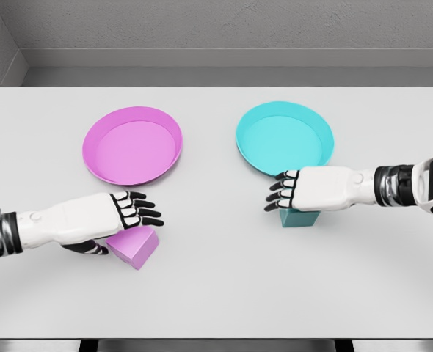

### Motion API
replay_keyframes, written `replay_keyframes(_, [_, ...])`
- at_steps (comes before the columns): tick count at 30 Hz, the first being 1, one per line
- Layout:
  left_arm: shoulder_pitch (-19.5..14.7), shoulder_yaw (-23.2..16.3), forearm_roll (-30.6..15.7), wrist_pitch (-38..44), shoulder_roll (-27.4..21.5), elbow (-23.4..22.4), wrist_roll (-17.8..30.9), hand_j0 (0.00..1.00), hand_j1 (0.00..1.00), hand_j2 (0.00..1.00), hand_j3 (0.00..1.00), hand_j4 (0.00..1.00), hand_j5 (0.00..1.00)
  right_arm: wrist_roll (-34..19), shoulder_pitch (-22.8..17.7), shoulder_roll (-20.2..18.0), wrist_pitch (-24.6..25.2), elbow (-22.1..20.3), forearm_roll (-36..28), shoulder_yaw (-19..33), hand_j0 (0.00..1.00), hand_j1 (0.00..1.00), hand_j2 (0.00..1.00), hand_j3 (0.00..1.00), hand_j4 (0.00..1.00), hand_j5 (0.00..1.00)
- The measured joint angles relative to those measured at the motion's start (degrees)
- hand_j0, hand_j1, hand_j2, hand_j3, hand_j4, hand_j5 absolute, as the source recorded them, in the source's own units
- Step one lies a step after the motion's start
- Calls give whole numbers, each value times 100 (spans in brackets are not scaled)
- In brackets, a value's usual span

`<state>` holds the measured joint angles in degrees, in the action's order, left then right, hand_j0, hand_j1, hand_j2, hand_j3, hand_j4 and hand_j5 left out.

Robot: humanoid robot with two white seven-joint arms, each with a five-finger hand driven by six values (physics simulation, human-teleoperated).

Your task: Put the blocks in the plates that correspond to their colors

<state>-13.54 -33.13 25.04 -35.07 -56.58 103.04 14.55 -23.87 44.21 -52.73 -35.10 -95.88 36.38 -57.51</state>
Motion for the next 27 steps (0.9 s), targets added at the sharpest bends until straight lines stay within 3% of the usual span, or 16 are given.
replay_keyframes(12, [9,-116,39,0,91,-4,30,100,100,100,100,100,100,-7,18,18,4,-34,30,-14,67,67,67,67,67,67])
replay_keyframes(25, [9,-221,113,-1,253,-11,133,100,100,100,100,100,100,-10,53,8,-1,-164,13,40,63,63,63,63,63,63])
replay_keyframes(27, [9,-230,119,0,257,-12,171,82,82,82,82,82,82,-8,70,2,0,-204,1,65,63,63,63,63,63,63])
